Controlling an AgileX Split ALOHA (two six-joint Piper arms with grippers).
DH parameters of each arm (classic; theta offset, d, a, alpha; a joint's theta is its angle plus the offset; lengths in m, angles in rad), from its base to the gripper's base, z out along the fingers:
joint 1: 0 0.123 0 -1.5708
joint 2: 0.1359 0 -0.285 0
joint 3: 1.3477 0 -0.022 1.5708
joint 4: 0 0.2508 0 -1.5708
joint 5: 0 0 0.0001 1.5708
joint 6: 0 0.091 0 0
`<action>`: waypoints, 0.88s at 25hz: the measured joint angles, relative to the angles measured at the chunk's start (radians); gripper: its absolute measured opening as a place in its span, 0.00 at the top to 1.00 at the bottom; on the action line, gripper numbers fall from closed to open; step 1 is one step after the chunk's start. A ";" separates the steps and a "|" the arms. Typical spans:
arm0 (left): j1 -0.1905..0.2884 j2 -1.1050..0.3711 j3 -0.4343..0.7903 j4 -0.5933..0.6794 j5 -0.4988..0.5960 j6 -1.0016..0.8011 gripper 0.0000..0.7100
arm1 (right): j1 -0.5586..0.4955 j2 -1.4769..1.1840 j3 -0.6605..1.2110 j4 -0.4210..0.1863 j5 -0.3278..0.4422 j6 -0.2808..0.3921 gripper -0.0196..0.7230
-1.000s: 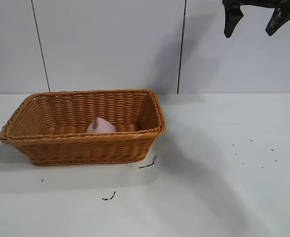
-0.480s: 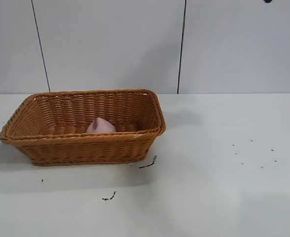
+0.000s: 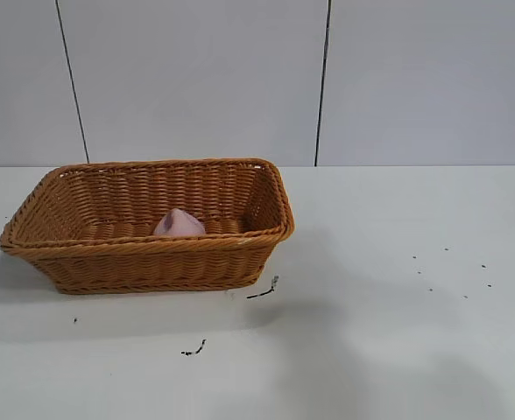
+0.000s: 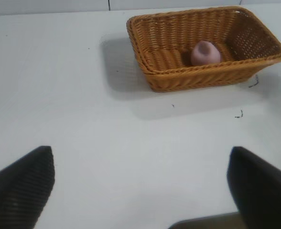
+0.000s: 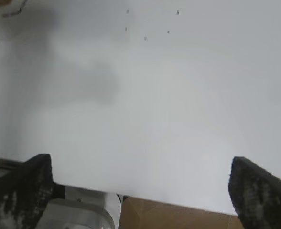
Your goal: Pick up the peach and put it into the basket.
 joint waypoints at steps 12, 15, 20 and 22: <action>0.000 0.000 0.000 0.000 0.000 0.000 0.02 | 0.000 -0.634 0.290 0.062 -0.146 0.001 0.04; 0.000 0.000 0.000 0.000 0.000 0.000 0.02 | 0.000 -0.723 0.290 0.062 -0.147 0.001 0.04; 0.000 0.000 0.000 0.000 0.000 0.000 0.02 | 0.001 -0.782 0.290 0.063 -0.148 0.001 0.04; 0.000 0.000 0.000 0.000 0.000 0.000 0.02 | 0.001 -0.785 0.290 0.063 -0.148 0.001 0.04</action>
